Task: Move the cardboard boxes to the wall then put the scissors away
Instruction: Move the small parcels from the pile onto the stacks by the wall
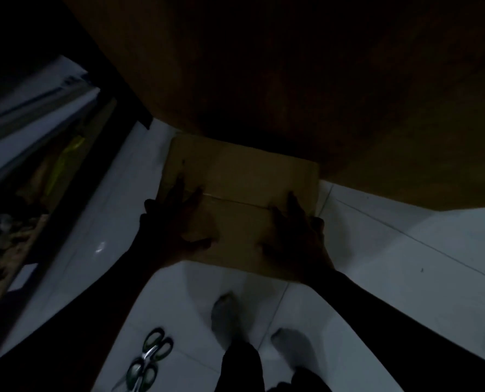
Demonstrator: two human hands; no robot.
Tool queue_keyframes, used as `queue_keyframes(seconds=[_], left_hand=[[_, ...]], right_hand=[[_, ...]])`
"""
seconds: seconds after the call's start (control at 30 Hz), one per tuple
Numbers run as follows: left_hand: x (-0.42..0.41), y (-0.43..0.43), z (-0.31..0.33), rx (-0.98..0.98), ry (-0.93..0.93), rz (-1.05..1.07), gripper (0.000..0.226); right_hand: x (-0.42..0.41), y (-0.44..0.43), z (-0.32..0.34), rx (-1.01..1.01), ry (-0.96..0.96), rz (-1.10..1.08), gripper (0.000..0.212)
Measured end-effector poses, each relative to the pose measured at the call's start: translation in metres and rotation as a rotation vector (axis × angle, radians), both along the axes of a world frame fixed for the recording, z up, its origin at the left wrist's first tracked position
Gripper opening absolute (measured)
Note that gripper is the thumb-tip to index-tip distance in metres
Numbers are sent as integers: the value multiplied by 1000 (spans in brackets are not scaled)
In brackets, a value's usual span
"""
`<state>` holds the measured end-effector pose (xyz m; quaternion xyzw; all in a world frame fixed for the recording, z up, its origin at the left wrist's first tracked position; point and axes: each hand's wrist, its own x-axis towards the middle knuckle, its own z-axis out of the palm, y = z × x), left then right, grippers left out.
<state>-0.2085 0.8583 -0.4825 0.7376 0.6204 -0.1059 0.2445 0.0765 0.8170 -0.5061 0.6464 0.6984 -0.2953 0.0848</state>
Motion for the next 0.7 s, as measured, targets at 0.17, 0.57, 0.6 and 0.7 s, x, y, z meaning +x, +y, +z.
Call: queue_keyframes(seconds=[0.17,0.57,0.6,0.7], left_hand=[[-21,-21,83,22,71,87,112],[-27,-96,338,279,-4,398,103],[-24,-106,357,295,3,437,104],[-16,-134,407,298,-2,567,105]], right_hand=[[-19,3,78,117,98,57,101],[-33,8,312,341,225,256,80],[-33,6,330,354,221,286,80],[-34,3,385,348,318,350,77]])
